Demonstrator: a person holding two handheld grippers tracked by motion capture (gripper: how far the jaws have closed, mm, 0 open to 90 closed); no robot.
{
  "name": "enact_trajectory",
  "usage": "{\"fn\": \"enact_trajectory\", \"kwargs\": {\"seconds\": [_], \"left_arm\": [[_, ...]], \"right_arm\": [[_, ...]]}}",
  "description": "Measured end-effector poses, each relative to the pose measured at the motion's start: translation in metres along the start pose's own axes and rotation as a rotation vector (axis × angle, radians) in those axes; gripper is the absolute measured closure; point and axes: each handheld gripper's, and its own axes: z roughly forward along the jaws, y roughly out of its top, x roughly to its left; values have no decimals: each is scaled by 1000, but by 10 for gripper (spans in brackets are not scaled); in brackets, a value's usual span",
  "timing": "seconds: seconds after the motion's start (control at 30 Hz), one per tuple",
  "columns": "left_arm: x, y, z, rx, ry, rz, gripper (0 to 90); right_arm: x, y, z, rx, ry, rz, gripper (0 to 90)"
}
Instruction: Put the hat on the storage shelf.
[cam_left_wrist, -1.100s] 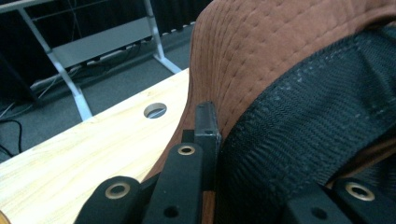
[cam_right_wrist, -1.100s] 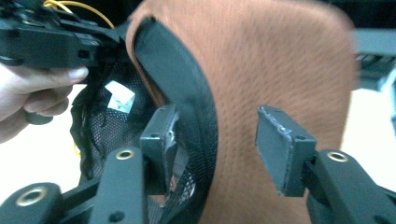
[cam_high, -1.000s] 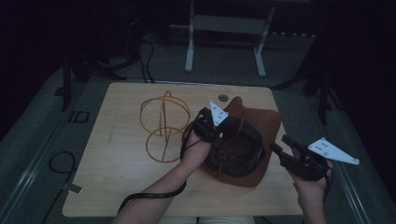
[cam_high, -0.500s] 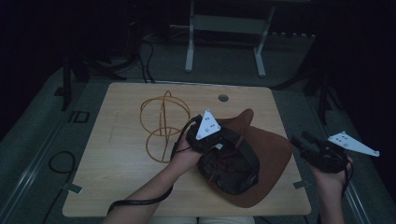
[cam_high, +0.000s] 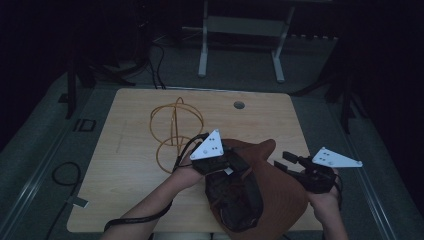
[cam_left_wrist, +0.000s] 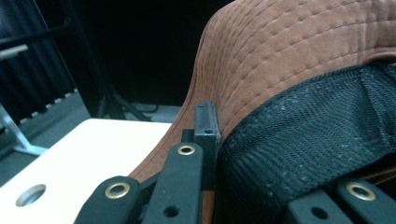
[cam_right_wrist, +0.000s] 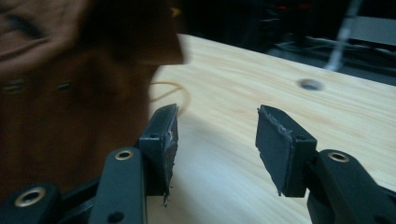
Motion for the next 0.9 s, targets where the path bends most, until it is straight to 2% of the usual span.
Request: {"fn": "enact_trajectory", "kwargs": {"seconds": [0.17, 0.23, 0.3, 0.5, 0.57, 0.6, 0.63, 0.7, 0.73, 0.8, 0.83, 0.9], "left_arm": [[-2, 3, -4, -37, 34, 7, 863], [-4, 4, -4, -40, 36, 14, 863], [-7, 5, -3, -35, 46, 26, 863], [-12, 7, -2, -35, 72, 53, 863], [-15, 8, 1, -30, 70, 58, 863], [-18, 9, 3, -19, 78, 77, 862], [-21, 9, 5, -12, 66, 89, 862], [-26, 10, 7, -16, 93, 100, 861], [-25, 10, 7, -19, 92, 98, 860], [-26, 10, 8, -10, 106, 123, 860], [-27, 10, 9, 0, 116, 131, 860], [-27, 9, 9, 8, 110, 124, 860]], "right_arm": [[27, 5, 15, 2, 125, -69, 461], [33, 8, 21, -2, 155, -87, 439], [36, 11, 26, -16, 184, -84, 431], [36, 17, 33, -50, 227, -77, 409], [37, 19, 35, -55, 229, -80, 407], [37, 21, 36, -56, 222, -80, 406], [37, 22, 37, -61, 216, -81, 407], [37, 25, 39, -58, 225, -83, 432], [36, 27, 40, -59, 223, -74, 441], [35, 28, 40, -51, 220, -75, 568], [35, 28, 42, -39, 229, -75, 601], [34, 27, 44, -31, 244, -73, 694]]}}
